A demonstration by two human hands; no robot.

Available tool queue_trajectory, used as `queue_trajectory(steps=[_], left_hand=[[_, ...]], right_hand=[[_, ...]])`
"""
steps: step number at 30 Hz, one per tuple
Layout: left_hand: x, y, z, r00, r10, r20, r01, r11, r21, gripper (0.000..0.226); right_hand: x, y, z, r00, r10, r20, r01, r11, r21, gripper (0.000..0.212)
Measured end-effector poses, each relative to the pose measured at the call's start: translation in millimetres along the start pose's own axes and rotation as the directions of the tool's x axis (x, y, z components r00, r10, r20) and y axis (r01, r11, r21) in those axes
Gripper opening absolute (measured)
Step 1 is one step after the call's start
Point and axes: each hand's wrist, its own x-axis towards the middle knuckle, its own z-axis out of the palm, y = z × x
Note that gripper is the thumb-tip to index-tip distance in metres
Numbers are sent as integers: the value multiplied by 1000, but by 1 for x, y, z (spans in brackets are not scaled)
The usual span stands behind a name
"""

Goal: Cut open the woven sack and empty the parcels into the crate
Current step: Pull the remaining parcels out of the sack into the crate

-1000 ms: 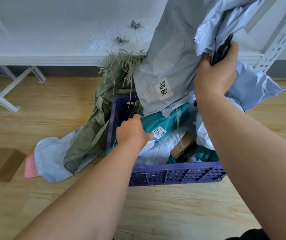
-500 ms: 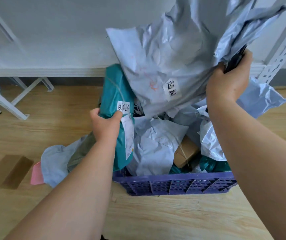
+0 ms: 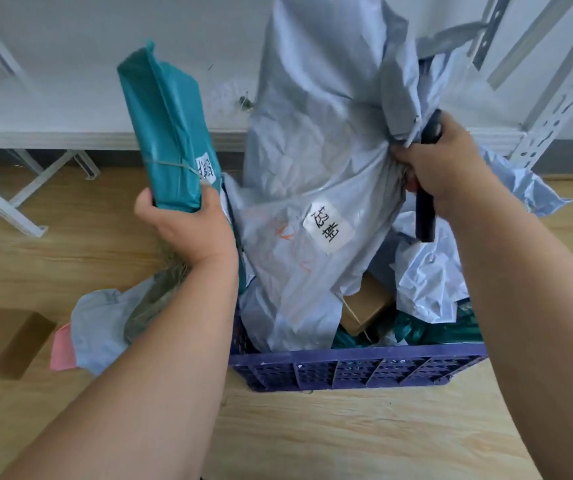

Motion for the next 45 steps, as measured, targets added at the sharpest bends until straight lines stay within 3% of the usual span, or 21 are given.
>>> queue_trajectory(steps=[2,3,5,6,7,12,16,18,21,24,28,31,36,38,41,42,43,45], left_hand=[[-4,1,0,998,-23,52,23,1000,8,60],[-6,1,0,997,-25,72,24,1000,12,60],[-10,2,-2,995,-19,93,17,1000,24,60],[-13,4,-4,995,-15,99,11,999,41,60],[-14,6,-5,994,-7,106,1,998,55,60],[-18,16,-1,979,53,197,-76,991,111,60],[-41,17,14,890,41,454,-180,946,269,58],[-58,10,21,827,-36,561,-200,914,354,59],[-76,4,29,764,-136,630,-154,911,382,61],[-80,6,34,721,-168,672,-118,926,358,60],[-81,12,33,762,-34,647,-181,948,263,55],[-81,13,32,734,88,673,-279,943,182,64],[-80,7,27,619,101,779,-315,940,129,96],[-79,7,25,572,90,815,-312,943,115,101],[-72,9,22,490,8,872,-144,987,72,98],[-67,10,19,510,-32,859,-10,999,43,94],[-60,9,17,578,-81,812,127,992,8,89],[-39,8,12,778,-247,577,349,935,-70,76]], right_hand=[[3,1,1,987,93,133,-88,995,-42,21],[6,6,3,969,167,179,-127,968,-219,16],[4,29,10,926,331,184,-128,731,-670,19],[-1,44,13,923,362,127,-131,609,-782,26],[-6,55,15,935,349,68,-155,572,-805,29],[-10,60,19,978,150,-146,-206,820,-533,33],[-2,44,25,980,178,-93,-200,838,-508,44],[-5,40,26,969,196,-150,-244,844,-478,53],[-14,29,31,964,30,-265,-131,919,-372,42],[-20,20,39,982,111,-155,-143,967,-209,31],[-38,22,46,954,297,45,-298,954,23,37],[-48,25,54,937,349,1,-347,931,119,44],[-45,19,62,929,322,-185,-284,937,204,74],[-45,22,68,925,304,-230,-272,949,159,66],[-36,33,63,908,304,-287,-304,952,44,22],[-31,35,58,903,299,-310,-311,950,11,13],[-26,38,51,897,290,-333,-314,949,-18,10],[-17,43,37,885,277,-374,-313,949,-38,13]])
